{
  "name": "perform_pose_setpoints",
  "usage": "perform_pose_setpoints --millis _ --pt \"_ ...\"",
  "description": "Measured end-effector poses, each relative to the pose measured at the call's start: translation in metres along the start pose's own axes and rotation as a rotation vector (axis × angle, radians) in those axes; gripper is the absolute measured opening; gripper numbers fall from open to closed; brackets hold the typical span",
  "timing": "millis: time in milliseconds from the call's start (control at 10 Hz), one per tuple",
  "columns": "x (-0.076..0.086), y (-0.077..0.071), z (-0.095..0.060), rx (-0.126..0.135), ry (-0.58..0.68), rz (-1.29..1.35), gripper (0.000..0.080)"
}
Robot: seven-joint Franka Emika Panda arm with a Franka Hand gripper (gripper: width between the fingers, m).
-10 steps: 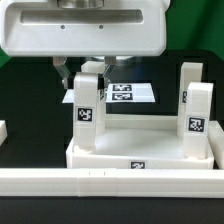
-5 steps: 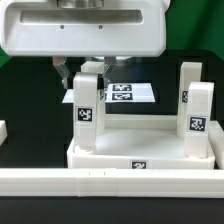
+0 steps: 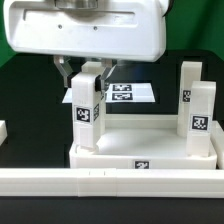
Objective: Assemble desk
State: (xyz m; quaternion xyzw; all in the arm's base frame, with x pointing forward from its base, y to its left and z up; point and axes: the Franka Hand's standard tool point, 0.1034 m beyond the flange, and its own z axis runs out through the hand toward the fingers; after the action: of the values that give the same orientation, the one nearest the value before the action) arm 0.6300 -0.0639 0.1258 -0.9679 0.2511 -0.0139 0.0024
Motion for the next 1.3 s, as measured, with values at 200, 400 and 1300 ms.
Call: perform_pose_setpoints --millis 200,400,1300 --pt "0.0007 -0.0003 0.0003 0.006 0.001 0.149 0.0294" --pt "0.0024 -0.0026 0.0010 0.035 0.004 0.380 0.0294" --pt "0.0008 -0.0083 0.0026 0.042 -0.005 0.587 0.0619"
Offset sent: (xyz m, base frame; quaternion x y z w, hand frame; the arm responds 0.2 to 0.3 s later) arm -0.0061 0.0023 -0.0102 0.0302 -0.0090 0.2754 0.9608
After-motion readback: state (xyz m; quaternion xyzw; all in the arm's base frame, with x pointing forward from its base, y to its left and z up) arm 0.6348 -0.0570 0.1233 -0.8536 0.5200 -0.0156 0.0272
